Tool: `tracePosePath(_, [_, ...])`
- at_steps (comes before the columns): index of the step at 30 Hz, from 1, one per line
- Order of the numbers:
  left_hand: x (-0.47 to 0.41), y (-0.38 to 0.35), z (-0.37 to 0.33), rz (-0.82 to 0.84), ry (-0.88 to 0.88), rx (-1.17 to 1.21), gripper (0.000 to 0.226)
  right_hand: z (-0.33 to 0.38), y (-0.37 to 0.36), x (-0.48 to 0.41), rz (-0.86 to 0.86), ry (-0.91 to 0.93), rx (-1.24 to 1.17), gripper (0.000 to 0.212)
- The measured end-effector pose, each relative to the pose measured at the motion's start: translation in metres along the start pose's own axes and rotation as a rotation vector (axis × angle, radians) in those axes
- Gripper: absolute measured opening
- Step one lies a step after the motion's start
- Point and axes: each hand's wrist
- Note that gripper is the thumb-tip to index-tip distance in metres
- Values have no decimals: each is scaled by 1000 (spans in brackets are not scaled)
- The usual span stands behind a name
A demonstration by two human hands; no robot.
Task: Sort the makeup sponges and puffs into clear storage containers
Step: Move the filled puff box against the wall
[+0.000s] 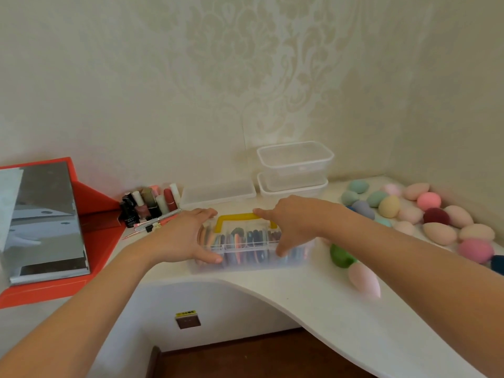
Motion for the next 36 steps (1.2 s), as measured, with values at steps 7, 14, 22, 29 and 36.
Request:
tracePosePath(7, [9, -14, -10, -95, 43, -2, 103, -14, -10, -8, 24, 27, -83, 103])
tracePosePath(14, [37, -27, -17, -201, 92, 255, 109, -31, -14, 40, -198, 165, -233, 80])
tracePosePath(22, [58, 41, -60, -374, 50, 433, 116, -145, -10, 87, -627, -326, -471, 38])
tracePosePath(29, [-14, 104, -108, -486, 55, 360, 73, -199, -33, 77, -367, -477, -600, 61])
tracePosePath(36, [-90, 140, -183, -720, 43, -15, 110, -212, -50, 21, -177, -452, -603, 82])
Point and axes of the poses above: each hand's wrist, its own x-axis away from the middle knuckle, its own y-axis out of the back of the hand, z = x × y, and after that the axes turned 13 degrees about z, right-handed
